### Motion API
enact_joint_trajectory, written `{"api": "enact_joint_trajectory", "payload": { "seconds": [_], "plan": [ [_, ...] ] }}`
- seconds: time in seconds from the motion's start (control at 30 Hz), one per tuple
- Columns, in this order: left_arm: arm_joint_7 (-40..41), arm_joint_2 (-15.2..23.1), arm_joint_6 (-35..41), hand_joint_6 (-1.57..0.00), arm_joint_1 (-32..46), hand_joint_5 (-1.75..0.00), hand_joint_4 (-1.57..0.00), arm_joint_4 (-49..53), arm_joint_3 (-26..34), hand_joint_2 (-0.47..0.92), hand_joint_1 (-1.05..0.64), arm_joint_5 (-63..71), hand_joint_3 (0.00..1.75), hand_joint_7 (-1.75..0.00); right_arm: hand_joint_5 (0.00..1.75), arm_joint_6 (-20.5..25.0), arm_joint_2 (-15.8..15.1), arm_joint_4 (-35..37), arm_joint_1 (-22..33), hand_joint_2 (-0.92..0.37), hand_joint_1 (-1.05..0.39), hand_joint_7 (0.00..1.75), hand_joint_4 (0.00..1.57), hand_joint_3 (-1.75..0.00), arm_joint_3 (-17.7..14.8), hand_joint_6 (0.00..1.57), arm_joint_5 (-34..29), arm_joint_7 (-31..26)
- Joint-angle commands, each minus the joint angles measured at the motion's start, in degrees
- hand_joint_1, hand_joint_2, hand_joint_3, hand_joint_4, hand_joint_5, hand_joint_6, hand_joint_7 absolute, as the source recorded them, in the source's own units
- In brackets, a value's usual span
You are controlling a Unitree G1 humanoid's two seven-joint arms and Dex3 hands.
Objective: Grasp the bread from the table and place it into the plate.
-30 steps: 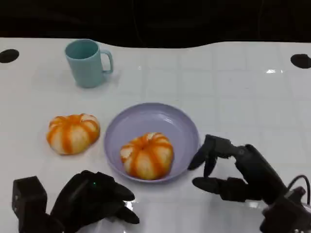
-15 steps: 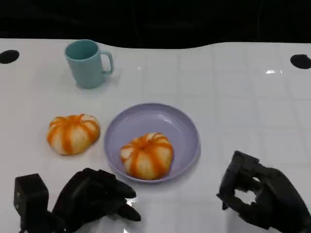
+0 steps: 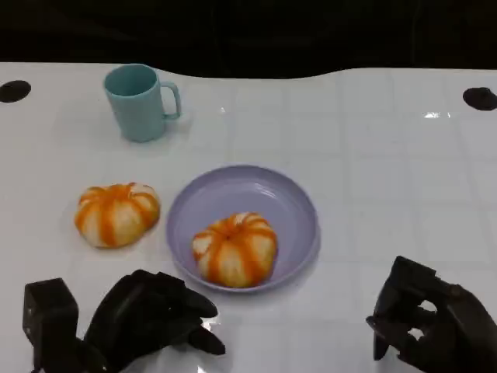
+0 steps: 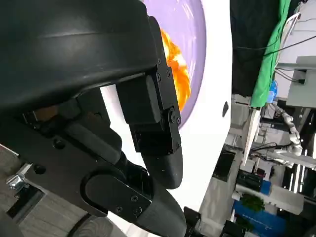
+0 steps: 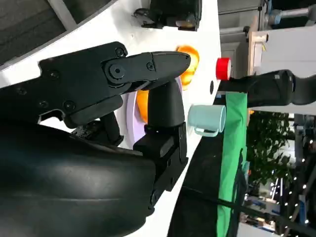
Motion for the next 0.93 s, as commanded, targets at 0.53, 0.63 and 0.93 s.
{"api": "enact_joint_trajectory", "payload": {
  "seconds": [0.53,0.63,0.93],
  "plan": [
    [-0.58,1.02,-0.76,-1.57,-0.09,-0.22,-1.57,0.03,0.48,0.74,-1.05,-0.59,0.00,-0.02,1.75,-1.83,3.89,2.68,0.93,-0.92,-0.48,1.75,0.93,-0.24,-1.20,0.71,0.25,2.09],
    [-0.08,1.15,-0.70,-1.57,0.04,-0.22,-1.57,-0.33,0.32,0.74,-1.05,-0.19,0.00,-0.02,1.75,-1.48,3.98,2.69,0.64,-0.92,-0.48,1.75,0.92,-0.23,-1.41,0.70,0.55,2.39],
    [-0.22,1.24,-0.29,-1.57,-0.13,-0.22,-1.57,-0.05,0.52,0.74,-1.05,-0.45,0.00,-0.03,1.75,0.04,4.43,3.36,-0.57,-0.92,-0.50,1.75,0.86,-0.22,-2.13,0.66,1.59,2.66]
  ]
}}
